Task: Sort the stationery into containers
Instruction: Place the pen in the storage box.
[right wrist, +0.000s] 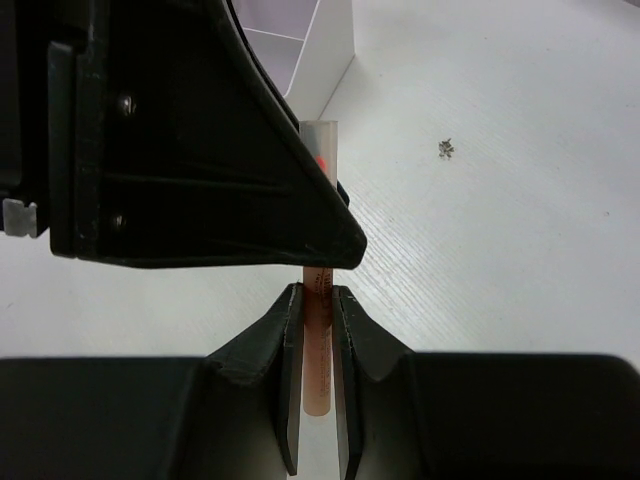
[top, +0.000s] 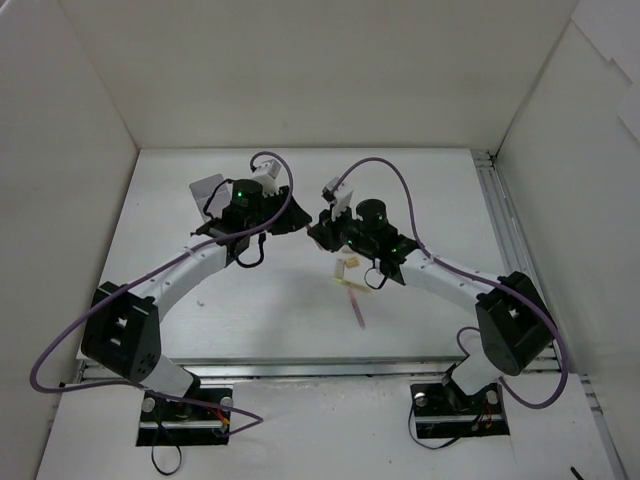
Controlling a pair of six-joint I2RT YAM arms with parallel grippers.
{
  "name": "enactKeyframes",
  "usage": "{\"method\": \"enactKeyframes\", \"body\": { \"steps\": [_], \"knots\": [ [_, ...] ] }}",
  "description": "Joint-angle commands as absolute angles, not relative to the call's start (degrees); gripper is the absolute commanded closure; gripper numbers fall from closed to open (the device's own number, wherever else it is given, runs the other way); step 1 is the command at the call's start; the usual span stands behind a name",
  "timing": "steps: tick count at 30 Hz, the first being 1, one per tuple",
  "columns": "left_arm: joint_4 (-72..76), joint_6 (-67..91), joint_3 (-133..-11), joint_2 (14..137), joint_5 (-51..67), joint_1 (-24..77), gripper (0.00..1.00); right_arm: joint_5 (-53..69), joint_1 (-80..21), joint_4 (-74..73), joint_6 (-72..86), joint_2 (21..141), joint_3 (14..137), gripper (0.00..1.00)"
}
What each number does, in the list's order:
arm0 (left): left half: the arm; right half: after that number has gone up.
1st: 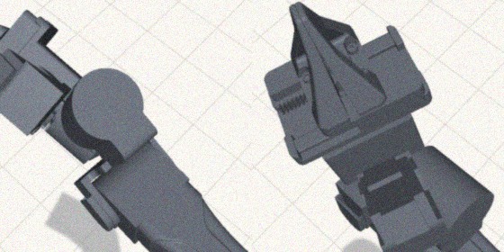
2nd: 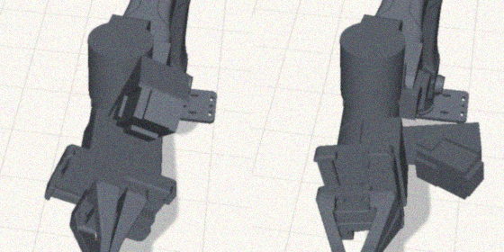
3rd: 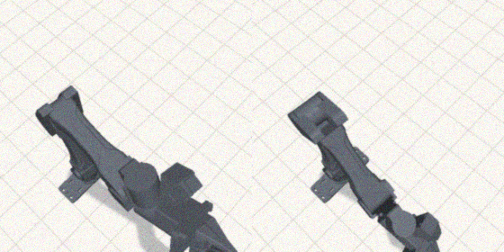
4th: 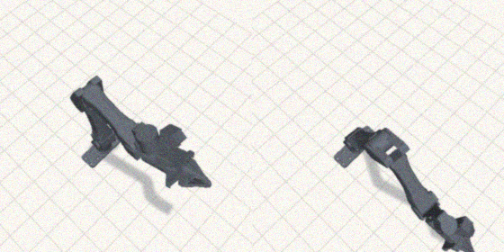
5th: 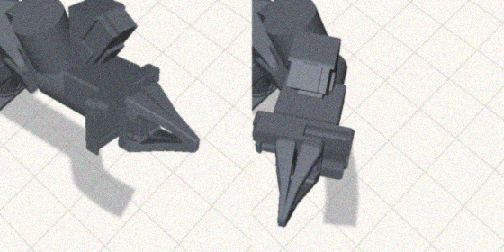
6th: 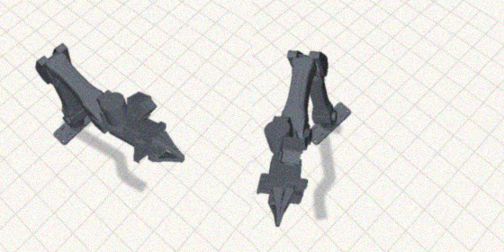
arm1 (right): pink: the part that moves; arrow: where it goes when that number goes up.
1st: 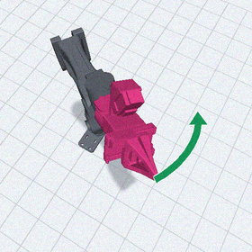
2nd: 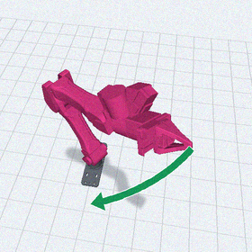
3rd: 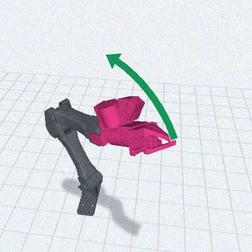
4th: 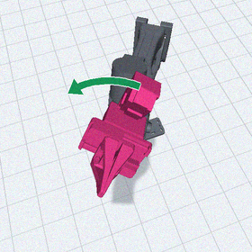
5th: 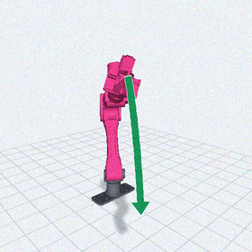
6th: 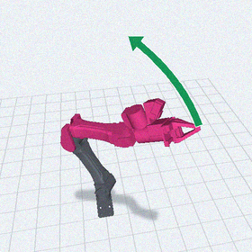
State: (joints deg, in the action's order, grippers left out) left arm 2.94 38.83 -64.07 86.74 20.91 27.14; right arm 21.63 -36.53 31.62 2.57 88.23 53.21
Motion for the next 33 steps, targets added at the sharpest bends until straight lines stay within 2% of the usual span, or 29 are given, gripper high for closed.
{"method": "enactKeyframes", "body": {
  "steps": [1,6,9,10,12,14,15,17,18,20,21,28,33],
  "knots": [
    [6.94,39.20,-65.48,84.20,19.60,27.95,0.69,21.09,-37.09,37.09,2.99,84.81,54.14,1.00],
    [7.56,39.29,-65.83,85.51,19.60,28.56,0.75,22.41,-38.05,37.00,2.29,84.99,54.40,1.00],
    [7.47,39.46,-66.18,85.69,19.25,28.56,0.90,22.06,-38.32,37.00,2.02,84.90,54.23,1.00],
    [7.38,39.55,-66.18,85.52,19.07,28.56,1.00,21.97,-38.41,37.00,1.93,84.82,54.05,1.00],
    [7.21,39.11,-66.01,85.26,18.55,28.56,1.00,21.10,-38.41,36.91,2.20,84.81,53.97,0.99],
    [7.03,38.76,-65.74,84.29,17.50,29.09,1.00,20.05,-38.32,36.83,2.55,84.81,53.97,0.90],
    [6.94,38.15,-65.48,83.59,16.88,29.09,1.00,20.13,-38.32,36.74,2.72,84.81,54.14,0.73],
    [5.54,37.18,-65.65,82.71,13.81,29.09,1.00,20.65,-38.32,36.48,3.07,84.82,54.40,0.58],
    [4.75,35.61,-66.26,81.66,12.06,29.09,1.00,20.65,-38.23,36.21,3.69,84.64,54.58,0.40],
    [2.73,33.93,-66.45,80.69,9.68,27.87,1.00,21.09,-38.41,35.60,4.22,84.46,54.93,0.26],
    [2.55,32.88,-66.36,79.64,9.58,26.82,1.00,21.35,-38.41,35.16,4.22,84.29,55.19,0.02],
    [0.97,30.33,-63.11,75.50,8.72,11.26,1.00,19.08,-38.50,25.85,3.43,80.95,56.16,0.02],
    [1.84,22.16,-63.10,75.23,6.33,2.57,1.00,6.62,-38.06,23.29,4.13,77.35,52.22,0.02]
  ]
}}
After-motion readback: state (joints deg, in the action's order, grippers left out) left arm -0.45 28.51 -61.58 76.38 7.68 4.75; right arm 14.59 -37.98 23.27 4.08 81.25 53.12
